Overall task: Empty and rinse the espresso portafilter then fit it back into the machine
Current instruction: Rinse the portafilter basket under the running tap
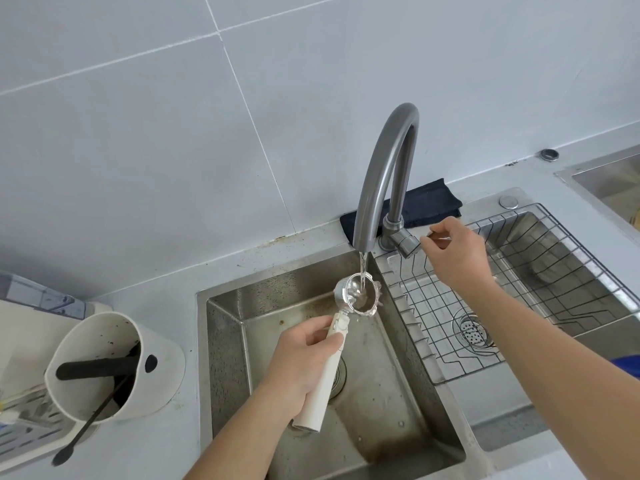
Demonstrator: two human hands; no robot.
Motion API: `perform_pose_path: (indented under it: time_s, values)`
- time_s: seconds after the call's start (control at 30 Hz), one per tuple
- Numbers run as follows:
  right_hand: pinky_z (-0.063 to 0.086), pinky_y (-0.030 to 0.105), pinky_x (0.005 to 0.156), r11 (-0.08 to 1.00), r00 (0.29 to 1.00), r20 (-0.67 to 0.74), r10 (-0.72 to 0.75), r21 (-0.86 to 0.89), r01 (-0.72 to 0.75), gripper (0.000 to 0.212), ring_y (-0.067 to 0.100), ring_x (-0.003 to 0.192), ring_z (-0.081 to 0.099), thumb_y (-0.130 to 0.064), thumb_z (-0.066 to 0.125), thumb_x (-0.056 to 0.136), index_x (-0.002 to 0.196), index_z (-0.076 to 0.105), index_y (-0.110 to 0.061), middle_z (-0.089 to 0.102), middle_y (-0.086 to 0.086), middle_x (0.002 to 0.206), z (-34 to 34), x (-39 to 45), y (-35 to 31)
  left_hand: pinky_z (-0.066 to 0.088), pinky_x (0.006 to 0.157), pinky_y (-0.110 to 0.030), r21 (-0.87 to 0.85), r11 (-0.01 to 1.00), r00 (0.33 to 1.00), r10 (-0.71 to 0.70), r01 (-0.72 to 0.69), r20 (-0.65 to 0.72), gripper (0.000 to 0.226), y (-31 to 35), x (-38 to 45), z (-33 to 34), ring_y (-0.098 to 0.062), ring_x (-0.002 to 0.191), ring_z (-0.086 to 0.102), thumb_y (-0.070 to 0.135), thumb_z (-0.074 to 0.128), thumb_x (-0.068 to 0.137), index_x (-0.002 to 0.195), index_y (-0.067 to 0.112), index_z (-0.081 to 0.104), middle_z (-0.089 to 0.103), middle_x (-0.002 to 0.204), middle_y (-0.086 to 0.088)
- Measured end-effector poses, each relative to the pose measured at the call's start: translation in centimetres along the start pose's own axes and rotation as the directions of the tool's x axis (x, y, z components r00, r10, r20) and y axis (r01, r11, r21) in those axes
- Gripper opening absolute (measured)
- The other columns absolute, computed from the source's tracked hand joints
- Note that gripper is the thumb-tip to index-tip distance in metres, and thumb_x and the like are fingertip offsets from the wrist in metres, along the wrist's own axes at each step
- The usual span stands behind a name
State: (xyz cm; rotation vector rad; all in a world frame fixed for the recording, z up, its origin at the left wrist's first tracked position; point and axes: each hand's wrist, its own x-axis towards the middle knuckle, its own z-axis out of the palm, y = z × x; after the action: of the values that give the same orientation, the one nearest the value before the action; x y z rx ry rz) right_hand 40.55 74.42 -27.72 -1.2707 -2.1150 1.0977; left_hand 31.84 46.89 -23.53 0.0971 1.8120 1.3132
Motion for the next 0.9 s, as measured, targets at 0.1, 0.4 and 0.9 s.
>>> perform_pose_path:
  time_s: [0.1, 0.4, 0.9]
  values:
    - [0.051, 0.026, 0.054, 1.0, 1.0, -0.001, -0.007, -0.001, 0.007, 0.012, 0.004, 0.078, 0.063, -0.03, 0.067, 0.09, 0.097, 0.058, -0.028, 0.066, -0.014, 0.086, 0.1, 0.0, 0.1, 0.054, 0.065, -0.035, -0.01, 1.0, 0.999, 0.03, -0.03, 0.017, 0.028, -0.1, 0.3, 0.3, -0.02, 0.074, 0.066, 0.014, 0.07, 0.086, 0.101, 0.038, 0.075, 0.077, 0.091, 0.009]
    - [0.049, 0.025, 0.054, 1.0, 1.0, -0.009, 0.001, 0.023, -0.001, 0.013, 0.0, 0.081, 0.062, -0.031, 0.068, 0.09, 0.098, 0.058, -0.028, 0.066, -0.015, 0.088, 0.2, 0.0, 0.2, 0.051, 0.064, -0.032, -0.198, 0.98, 0.994, 0.029, -0.008, 0.106, 0.032, 0.6, 0.7, 1.4, -0.015, 0.074, 0.064, 0.01, 0.066, 0.09, 0.099, 0.039, 0.076, 0.076, 0.093, 0.006]
    - [0.047, 0.02, 0.049, 0.999, 0.999, -0.018, 0.026, 0.034, -0.025, 0.014, -0.001, 0.076, 0.063, -0.031, 0.069, 0.089, 0.099, 0.059, -0.029, 0.066, -0.016, 0.085, 0.2, 0.0, 0.2, 0.056, 0.069, -0.03, -0.377, 0.912, 0.947, -0.035, 0.161, 0.321, 0.022, 1.3, 0.4, 3.0, -0.014, 0.075, 0.07, 0.01, 0.063, 0.091, 0.102, 0.021, 0.079, 0.076, 0.091, -0.005]
